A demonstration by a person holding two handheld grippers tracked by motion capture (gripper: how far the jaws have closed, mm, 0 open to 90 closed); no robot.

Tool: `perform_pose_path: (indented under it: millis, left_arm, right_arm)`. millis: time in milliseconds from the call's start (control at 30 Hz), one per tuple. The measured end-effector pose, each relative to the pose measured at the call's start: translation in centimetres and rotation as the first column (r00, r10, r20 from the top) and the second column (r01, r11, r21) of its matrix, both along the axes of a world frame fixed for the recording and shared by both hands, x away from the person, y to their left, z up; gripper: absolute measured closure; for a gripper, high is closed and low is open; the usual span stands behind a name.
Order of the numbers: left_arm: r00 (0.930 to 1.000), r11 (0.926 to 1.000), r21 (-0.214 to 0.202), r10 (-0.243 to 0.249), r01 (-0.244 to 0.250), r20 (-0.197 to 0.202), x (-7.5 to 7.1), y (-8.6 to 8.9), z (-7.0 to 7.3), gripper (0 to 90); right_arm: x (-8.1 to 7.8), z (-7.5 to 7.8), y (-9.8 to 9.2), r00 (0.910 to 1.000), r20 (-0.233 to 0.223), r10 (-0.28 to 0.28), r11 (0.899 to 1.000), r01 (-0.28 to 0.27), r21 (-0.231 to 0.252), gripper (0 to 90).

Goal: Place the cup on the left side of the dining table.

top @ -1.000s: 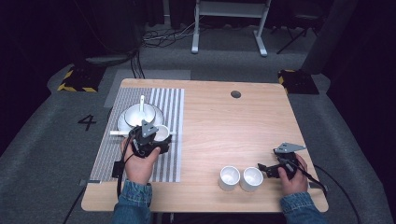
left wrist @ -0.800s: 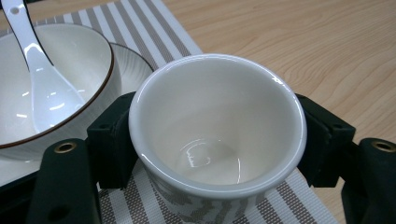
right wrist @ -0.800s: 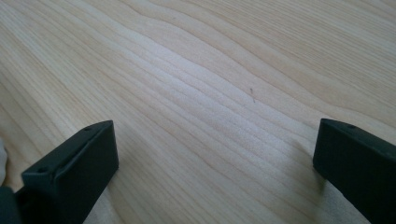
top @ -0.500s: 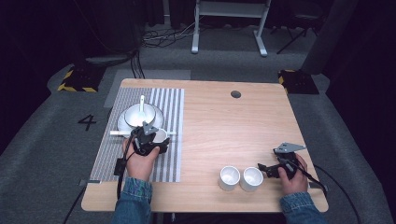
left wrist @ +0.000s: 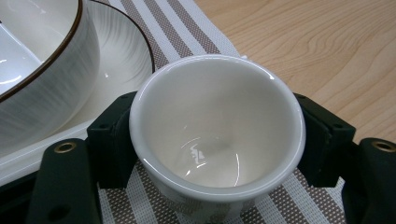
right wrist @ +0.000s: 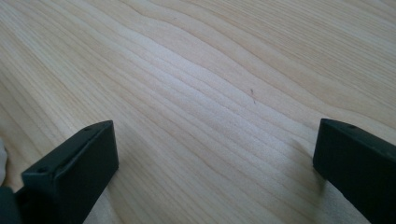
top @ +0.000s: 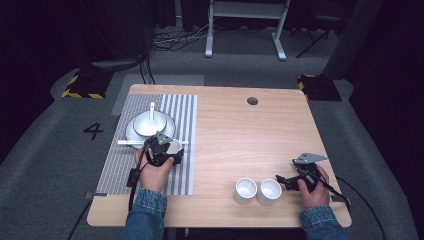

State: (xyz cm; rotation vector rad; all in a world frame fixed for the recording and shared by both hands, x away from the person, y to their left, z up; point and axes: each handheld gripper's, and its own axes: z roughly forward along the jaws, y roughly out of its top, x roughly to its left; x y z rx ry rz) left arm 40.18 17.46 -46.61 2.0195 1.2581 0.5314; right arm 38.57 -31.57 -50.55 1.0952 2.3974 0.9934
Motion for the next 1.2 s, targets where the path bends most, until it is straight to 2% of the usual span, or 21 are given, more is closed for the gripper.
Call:
perform_pose_path:
  millis: [133,233,300,400,700,833,933,1200]
  left_arm:
    - [1.0,0.9999,-0.013,0.001,-0.001,0.003,0.0,0.2,-0.1,26.5]
    - [0.9999,0.9997,0.022,-0.012,0.012,0.009,-0.2,0.0,-0.1,26.3]
    - [1.0,0.9996,0.027,-0.002,0.002,0.005,-0.2,0.0,0.0,26.0]
    - [1.0,1.0,0.007,0.002,-0.002,0.007,-0.2,0.1,-0.1,25.9]
    - [0.9994,0.9997,0.004,0.022,-0.022,0.027,-0.4,0.0,0.1,25.5]
    - [0.9993,0.9996,0.014,0.025,-0.025,0.026,-0.5,-0.1,0.3,25.8]
    - [0.9994,0.9996,0.005,0.026,-0.027,0.024,-0.5,0.0,0.3,25.9]
    - [0.9987,0.9994,0.009,0.032,-0.032,0.04,-1.3,0.1,1.0,25.7]
  right_arm:
    - [0.0,0.0,0.0,1.0,0.0,0.0,1.0,0.0,0.0,0.3]
    - [0.0,0.0,0.0,1.0,0.0,0.0,1.0,0.0,0.0,0.3]
    - [0.0,0.0,0.0,1.0,0.0,0.0,1.0,0.0,0.0,0.3]
    - [0.0,0.0,0.0,1.0,0.0,0.0,1.0,0.0,0.0,0.3]
    - [0.0,0.0,0.0,1.0,0.0,0.0,1.0,0.0,0.0,0.3]
    - [0.0,0.0,0.0,1.0,0.0,0.0,1.0,0.0,0.0,0.3]
    - [0.0,0.0,0.0,1.0,0.0,0.0,1.0,0.0,0.0,0.3]
    - [0.0,0.0,0.0,1.0,0.0,0.0,1.0,0.0,0.0,0.3]
